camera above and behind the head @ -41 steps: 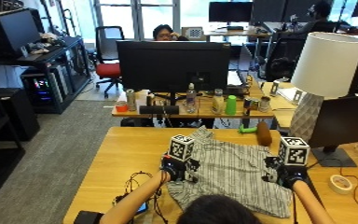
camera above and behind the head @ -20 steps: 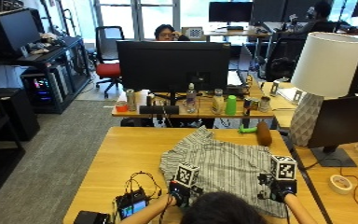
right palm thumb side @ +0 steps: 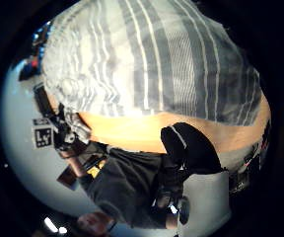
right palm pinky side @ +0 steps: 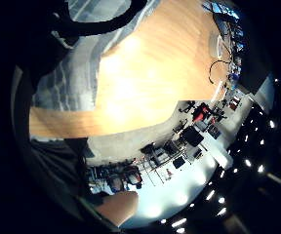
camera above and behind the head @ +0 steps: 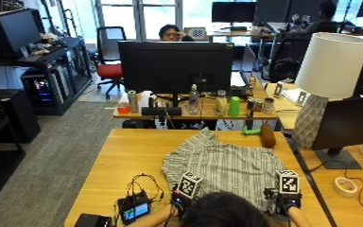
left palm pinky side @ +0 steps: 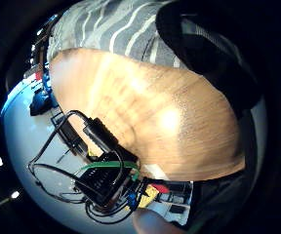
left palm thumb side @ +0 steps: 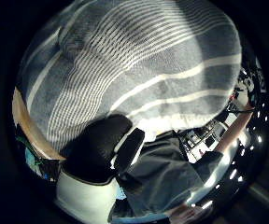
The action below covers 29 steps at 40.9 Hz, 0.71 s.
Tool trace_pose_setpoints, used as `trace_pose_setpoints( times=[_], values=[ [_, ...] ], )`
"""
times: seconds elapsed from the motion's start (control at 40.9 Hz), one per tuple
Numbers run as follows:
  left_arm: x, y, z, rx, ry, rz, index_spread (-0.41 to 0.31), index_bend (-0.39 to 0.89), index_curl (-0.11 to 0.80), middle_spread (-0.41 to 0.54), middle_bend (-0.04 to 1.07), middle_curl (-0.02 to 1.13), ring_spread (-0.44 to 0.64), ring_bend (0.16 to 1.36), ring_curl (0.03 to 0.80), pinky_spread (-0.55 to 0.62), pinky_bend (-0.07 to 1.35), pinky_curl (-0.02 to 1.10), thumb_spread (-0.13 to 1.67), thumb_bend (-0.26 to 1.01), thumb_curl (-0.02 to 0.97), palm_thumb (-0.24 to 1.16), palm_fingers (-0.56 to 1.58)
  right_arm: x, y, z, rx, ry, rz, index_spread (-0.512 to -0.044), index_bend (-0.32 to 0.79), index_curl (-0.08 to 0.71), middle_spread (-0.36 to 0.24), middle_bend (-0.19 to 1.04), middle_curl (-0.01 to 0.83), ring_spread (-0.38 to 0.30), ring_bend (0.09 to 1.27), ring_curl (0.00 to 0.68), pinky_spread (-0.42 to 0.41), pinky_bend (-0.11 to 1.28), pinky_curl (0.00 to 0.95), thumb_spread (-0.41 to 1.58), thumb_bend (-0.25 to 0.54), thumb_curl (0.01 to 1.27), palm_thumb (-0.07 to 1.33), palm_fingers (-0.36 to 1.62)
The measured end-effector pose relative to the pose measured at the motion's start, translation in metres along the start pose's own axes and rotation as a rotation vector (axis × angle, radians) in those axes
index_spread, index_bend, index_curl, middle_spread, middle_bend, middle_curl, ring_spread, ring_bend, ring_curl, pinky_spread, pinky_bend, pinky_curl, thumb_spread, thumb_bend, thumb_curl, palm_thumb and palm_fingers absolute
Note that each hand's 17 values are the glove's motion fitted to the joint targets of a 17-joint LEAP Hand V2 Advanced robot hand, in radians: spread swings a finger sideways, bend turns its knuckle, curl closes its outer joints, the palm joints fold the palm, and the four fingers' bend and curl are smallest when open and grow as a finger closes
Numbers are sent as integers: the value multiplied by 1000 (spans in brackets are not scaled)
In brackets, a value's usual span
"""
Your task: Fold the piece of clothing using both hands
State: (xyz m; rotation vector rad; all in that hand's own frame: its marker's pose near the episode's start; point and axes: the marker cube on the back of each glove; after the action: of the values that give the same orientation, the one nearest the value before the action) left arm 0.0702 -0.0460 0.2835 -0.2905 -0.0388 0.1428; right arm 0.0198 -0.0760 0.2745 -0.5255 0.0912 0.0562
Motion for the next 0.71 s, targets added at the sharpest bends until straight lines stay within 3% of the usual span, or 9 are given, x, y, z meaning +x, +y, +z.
trace_pose_setpoints(
  times=[0.073,0.122,0.244,0.318,0.416,0.513,0.538,0.66,0.709],
  values=[
    [15,2,-23,177,-61,77,109,139,213,344,154,224,403,818,293,334,839,381,867,-23,287,86,80,15,-6,6,18,11,-37,-357,64,128,-47,287,388,-32,577,360,90,647,380,1074,-12,282,664,411],
    [9,-6,-30,277,-122,67,106,141,217,344,153,222,406,816,291,332,839,378,869,-24,290,92,82,15,-7,9,22,22,-41,-355,70,127,-47,288,390,-36,575,360,85,650,379,1070,-15,284,672,415],
    [5,-22,-10,112,-38,-18,91,152,231,337,160,224,409,802,285,322,828,370,878,-27,292,102,103,16,-12,15,70,65,-26,-349,83,130,-55,294,394,-49,575,363,68,646,376,1054,-3,298,730,437],
    [5,-24,-14,158,-31,-13,77,155,240,329,166,227,405,792,280,312,823,367,885,-26,294,111,125,14,-10,14,117,57,-24,-348,95,135,-60,292,396,-56,573,364,56,639,373,1051,-2,304,762,451],
    [-6,-31,-10,145,-20,-79,45,171,253,289,171,232,381,781,277,273,809,360,894,-23,295,125,193,14,-11,15,174,4,-39,-347,132,153,-71,276,395,-79,583,365,30,621,364,1039,-5,311,792,527],
    [-14,-39,-14,233,-31,-126,-37,187,275,146,194,251,246,749,262,117,773,340,928,-7,299,178,424,12,-7,12,249,-23,-47,-351,166,185,-90,281,400,-101,549,354,-12,594,351,1026,-6,316,824,653],
    [-15,-41,-15,253,-35,-131,-69,204,288,86,192,261,156,739,268,-10,826,357,947,15,305,224,610,12,-6,11,263,-25,-49,-348,162,192,-96,302,409,-113,548,356,-40,602,353,1018,0,320,844,739],
    [-20,-46,-18,323,-82,-163,-148,189,309,-63,186,276,-39,662,261,-226,833,346,994,49,318,346,885,10,-6,8,335,-18,-55,-334,141,210,-113,290,412,-151,532,352,-142,612,346,998,4,330,899,952],
    [-22,-53,-20,362,-107,-171,-153,137,305,-77,141,277,-44,642,270,-239,805,346,994,17,309,322,793,10,-8,6,392,-1,-53,-336,120,214,-118,273,413,-155,509,352,-139,582,343,991,-14,327,892,878]
  ],
)
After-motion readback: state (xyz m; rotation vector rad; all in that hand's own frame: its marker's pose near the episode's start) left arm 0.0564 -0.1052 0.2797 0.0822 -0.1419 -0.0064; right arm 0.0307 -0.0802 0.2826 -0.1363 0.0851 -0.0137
